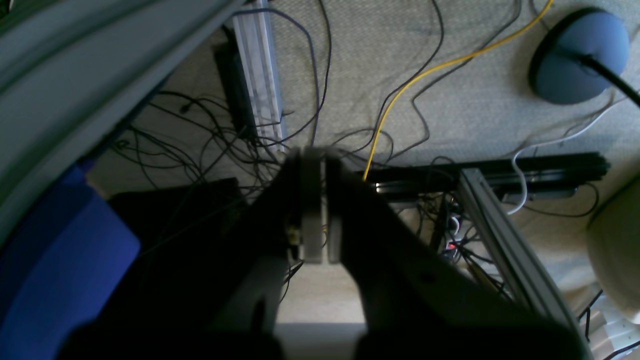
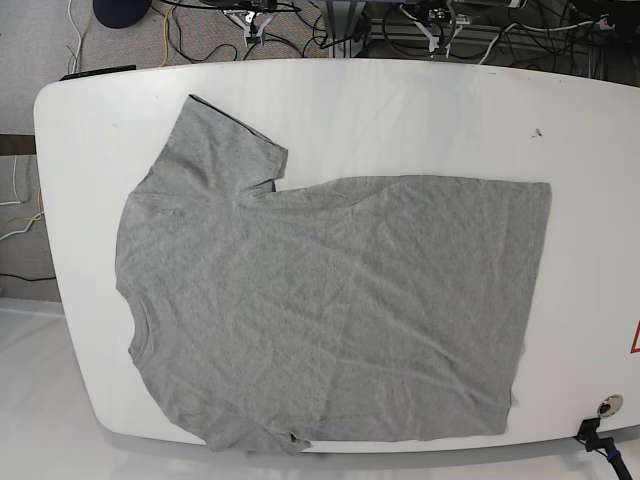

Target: Fold the T-shirt properly

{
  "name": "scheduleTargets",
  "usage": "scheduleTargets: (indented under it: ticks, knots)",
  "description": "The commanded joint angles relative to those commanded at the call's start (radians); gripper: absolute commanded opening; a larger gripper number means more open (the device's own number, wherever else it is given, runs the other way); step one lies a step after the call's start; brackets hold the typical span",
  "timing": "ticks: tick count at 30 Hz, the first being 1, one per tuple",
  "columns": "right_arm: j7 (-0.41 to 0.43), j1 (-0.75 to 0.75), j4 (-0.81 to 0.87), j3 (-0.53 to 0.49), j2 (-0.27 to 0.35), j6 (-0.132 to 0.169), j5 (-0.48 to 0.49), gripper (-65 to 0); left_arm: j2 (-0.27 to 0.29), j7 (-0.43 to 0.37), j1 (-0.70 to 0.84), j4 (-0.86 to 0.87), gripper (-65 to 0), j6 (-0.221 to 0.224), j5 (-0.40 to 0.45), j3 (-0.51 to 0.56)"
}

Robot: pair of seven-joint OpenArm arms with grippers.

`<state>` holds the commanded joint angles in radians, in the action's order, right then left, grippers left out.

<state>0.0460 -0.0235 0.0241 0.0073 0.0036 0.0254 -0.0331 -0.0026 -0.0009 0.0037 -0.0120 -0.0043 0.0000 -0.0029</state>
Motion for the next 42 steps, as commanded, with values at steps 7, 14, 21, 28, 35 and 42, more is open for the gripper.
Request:
scheduleTargets:
  ticks: [7, 14, 21, 28, 35, 42]
  knots:
    - [-0.005, -0.023, 0.006, 0.003, 0.009, 0.007, -0.004, -62.7, -0.006, 0.006, 0.007, 0.004, -65.0, 0.003, 0.000, -0.001]
    - [-0.006, -0.073, 0.027, 0.006, 0.028, 0.012, -0.011, -63.1, -0.017, 0.000, 0.041, -0.023, -65.0, -0.001, -0.002, -0.003]
    - [0.001, -0.265, 0.229, 0.006, 0.123, 0.028, 0.032, -64.6, -0.053, 0.034, 0.189, -0.269, -65.0, -0.105, -0.003, -0.003]
    - [0.020, -0.486, 0.513, 0.011, 0.231, 0.060, 0.153, -65.0, -0.102, 0.064, 0.374, -0.527, -65.0, -0.160, -0.002, -0.005]
    - [0.059, -0.725, 0.853, 0.018, 0.324, 0.072, 0.227, -65.0, -0.148, 0.087, 0.588, -0.867, -65.0, -0.288, -0.058, -0.017]
    - [0.046, -0.991, 1.275, 0.018, 0.405, 0.011, 0.287, -65.0, -0.215, 0.123, 0.861, -1.335, -65.0, -0.363, -0.286, -0.060]
